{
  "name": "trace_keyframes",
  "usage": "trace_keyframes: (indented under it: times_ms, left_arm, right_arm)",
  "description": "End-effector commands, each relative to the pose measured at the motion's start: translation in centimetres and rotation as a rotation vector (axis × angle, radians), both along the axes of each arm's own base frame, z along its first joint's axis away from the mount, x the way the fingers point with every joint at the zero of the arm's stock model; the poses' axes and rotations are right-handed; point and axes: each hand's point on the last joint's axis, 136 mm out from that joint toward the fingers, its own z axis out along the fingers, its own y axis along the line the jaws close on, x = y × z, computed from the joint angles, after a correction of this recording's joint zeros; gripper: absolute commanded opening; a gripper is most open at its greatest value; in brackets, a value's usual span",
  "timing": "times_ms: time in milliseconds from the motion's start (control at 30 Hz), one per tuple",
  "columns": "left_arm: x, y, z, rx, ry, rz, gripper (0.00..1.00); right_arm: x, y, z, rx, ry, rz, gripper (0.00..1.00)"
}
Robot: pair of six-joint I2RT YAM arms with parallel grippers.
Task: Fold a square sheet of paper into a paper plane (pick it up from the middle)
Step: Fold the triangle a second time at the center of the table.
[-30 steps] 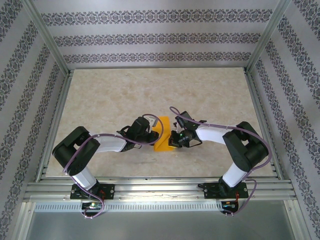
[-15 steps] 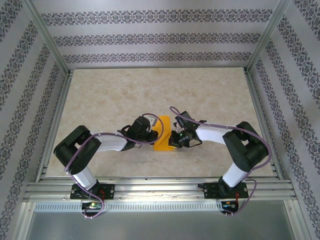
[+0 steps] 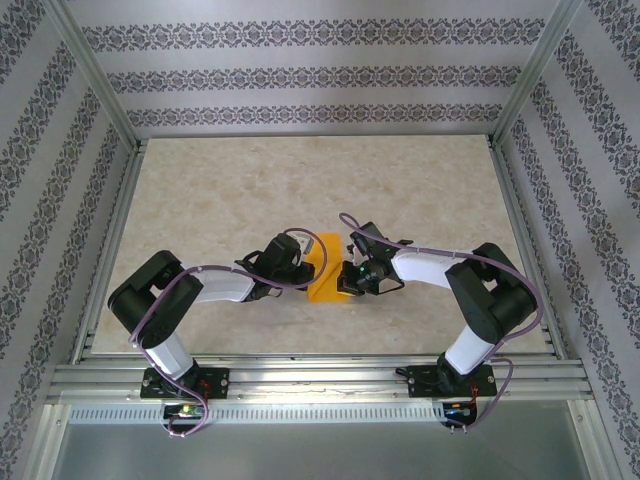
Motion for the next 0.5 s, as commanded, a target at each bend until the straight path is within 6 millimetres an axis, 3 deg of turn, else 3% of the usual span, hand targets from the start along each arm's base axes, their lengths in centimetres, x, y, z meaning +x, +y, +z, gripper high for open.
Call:
trace_keyframes:
  times_ms: [0,467]
  left_arm:
    - [0.16,0.68,-0.76,0.038,0.024,0.013,0.01]
    - [0.73,0.44,-0.34,0.037,-0.017,0.001,0.02]
  right_arm:
    - [-0.84,-1.06,-1.15,-0.078,0.027,0.005,0.0]
    - [-0.91,-1.13,-1.2,-0.077,0.027,0.003,0.0]
